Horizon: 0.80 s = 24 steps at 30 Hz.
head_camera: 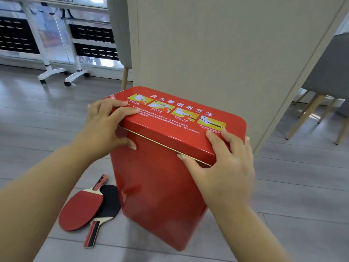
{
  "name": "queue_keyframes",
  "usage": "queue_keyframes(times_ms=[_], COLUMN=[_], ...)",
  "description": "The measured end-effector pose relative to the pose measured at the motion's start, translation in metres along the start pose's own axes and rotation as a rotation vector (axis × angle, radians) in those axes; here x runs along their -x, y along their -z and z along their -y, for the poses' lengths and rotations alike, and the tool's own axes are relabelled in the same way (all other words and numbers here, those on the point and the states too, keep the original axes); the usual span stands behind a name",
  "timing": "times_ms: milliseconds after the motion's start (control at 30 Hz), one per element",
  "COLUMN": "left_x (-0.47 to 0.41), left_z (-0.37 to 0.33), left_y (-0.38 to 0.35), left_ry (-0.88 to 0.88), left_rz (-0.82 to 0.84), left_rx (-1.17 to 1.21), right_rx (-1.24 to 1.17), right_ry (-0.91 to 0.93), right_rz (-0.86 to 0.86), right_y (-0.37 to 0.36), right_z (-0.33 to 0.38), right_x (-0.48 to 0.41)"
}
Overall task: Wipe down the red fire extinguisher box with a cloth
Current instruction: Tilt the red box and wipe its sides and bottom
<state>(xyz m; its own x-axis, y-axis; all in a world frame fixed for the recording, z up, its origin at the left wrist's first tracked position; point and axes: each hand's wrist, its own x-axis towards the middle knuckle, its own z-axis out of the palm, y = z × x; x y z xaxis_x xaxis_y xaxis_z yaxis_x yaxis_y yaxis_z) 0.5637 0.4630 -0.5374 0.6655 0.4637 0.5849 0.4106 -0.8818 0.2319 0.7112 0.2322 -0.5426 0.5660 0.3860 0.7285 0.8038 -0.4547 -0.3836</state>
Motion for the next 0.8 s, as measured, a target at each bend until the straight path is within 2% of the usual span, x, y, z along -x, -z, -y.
queue_keyframes(times_ms=[100, 233, 367, 433, 533, 633, 733, 800], left_x=[0.003, 0.010, 0.026, 0.039, 0.056, 0.064, 0.063, 0.062], left_z=[-0.001, -0.019, -0.039, -0.060, -0.103, -0.145, -0.177, -0.194], left_y=[0.006, 0.009, 0.004, 0.000, 0.001, 0.006, 0.000, -0.005], left_ry=[0.017, 0.110, 0.165, 0.173, 0.294, 0.401, 0.447, 0.490], left_rz=[0.018, 0.004, -0.049, -0.084, -0.059, -0.050, -0.058, -0.040], left_rx=[-0.028, -0.092, -0.065, 0.029, 0.206, 0.392, 0.490, 0.507], right_rx=[0.034, 0.031, -0.099, -0.240, -0.361, -0.480, -0.439, -0.401], right_ry=[0.014, 0.048, 0.055, 0.024, 0.044, -0.047, -0.098, -0.079], right_rz=[0.017, 0.130, 0.266, 0.337, 0.349, 0.384, 0.431, 0.531], right_y=[0.002, 0.010, 0.029, 0.036, 0.040, 0.036, 0.027, 0.021], right_z=[0.007, 0.002, -0.011, -0.025, -0.046, -0.067, -0.085, -0.094], right_x=[0.004, 0.002, -0.003, -0.009, -0.022, -0.040, -0.061, -0.074])
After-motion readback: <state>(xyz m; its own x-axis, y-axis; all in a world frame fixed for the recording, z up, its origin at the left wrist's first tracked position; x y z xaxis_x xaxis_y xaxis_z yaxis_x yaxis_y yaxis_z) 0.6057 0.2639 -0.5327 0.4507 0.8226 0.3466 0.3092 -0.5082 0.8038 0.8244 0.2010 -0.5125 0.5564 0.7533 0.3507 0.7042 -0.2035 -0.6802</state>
